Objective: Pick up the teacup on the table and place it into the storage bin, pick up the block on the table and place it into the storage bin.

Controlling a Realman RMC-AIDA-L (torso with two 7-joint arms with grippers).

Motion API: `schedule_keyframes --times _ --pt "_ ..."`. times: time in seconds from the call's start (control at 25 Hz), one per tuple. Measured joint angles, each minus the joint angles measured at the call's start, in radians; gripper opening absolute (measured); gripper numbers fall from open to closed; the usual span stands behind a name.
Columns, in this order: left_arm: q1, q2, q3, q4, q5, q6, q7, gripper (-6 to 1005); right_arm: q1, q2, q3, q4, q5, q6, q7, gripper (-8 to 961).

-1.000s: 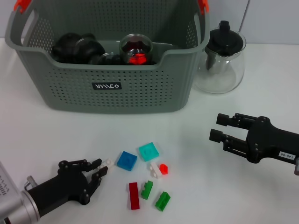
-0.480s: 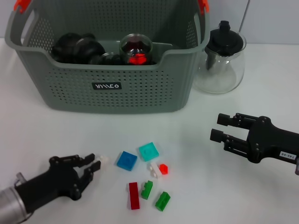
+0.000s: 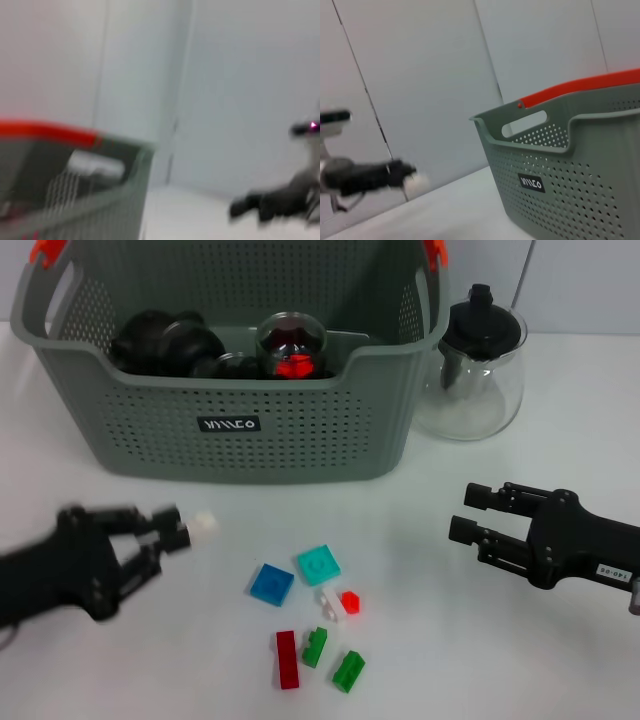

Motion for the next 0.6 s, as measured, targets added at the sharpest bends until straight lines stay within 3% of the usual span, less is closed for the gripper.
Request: schedule_keyframes --times 0.16,0.28,0.44,0.6 --pt "-0.087 0.032 -0.103 0.042 -0.041 0.133 -0.133 174 0.000 0.001 0.000 0.000 0.000 0.000 0.000 557" --pt "-0.150 0.055 -0.154 0.073 -0.104 0.137 -0.265 174 -0.001 0.002 0.000 0.000 0.000 0.002 0.000 557" --pt "-0.251 0.082 -0.167 0.112 -0.155 0.030 -0.475 174 0.002 0.005 0.000 0.000 0.000 0.002 0.000 557" --pt "-0.337 0.087 -0.138 0.123 -0.155 -0.112 -0.598 172 0.005 0.008 0.000 0.000 0.000 0.002 -0.001 557"
